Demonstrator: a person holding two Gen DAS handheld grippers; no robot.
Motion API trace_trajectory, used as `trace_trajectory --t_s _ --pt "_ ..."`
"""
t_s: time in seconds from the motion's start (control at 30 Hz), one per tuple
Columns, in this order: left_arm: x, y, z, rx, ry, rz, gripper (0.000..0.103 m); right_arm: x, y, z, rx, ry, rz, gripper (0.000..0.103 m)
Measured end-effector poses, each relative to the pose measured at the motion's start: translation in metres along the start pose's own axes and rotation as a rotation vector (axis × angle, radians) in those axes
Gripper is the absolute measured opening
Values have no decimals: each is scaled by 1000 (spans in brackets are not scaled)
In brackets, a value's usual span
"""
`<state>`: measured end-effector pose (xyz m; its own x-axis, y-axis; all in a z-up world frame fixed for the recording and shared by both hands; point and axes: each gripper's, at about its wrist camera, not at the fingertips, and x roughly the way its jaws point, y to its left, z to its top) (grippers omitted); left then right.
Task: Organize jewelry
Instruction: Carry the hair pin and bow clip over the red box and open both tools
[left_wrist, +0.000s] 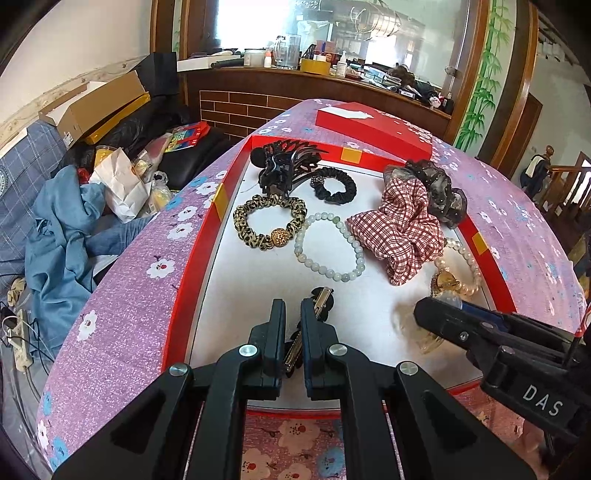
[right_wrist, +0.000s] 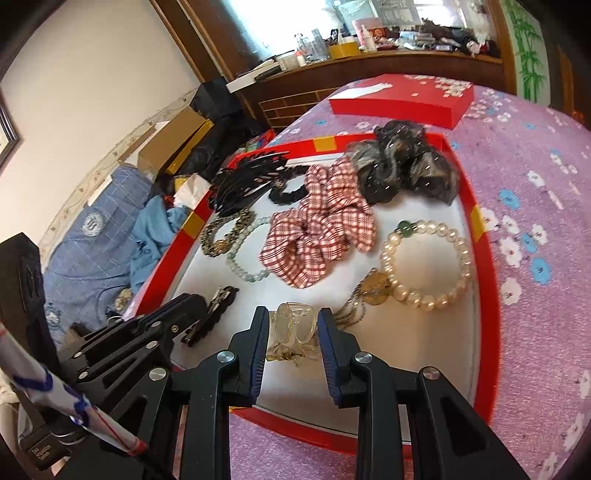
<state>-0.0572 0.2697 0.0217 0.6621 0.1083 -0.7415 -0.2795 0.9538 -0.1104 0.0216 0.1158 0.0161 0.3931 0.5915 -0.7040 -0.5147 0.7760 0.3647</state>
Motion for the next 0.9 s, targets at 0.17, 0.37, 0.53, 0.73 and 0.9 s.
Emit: trace_trajectory --t_s 0.17,0.37,0.53,0.73,0.9 --pt "0 0 0 -1 0 -1 8 -2 4 0 -37 -21 -60 31" --pt "0 0 0 -1 0 -1 8 -9 3 1 -43 -53 -89 40" --pt "0 0 0 -1 0 0 8 -11 1 2 -34 -73 -125 41" --pt "0 1 0 -1 0 0 8 -12 -2 1 -30 -76 -151 41" --pt "0 1 0 -1 -2 3 16 -15 -2 2 -28 -87 -164 40"
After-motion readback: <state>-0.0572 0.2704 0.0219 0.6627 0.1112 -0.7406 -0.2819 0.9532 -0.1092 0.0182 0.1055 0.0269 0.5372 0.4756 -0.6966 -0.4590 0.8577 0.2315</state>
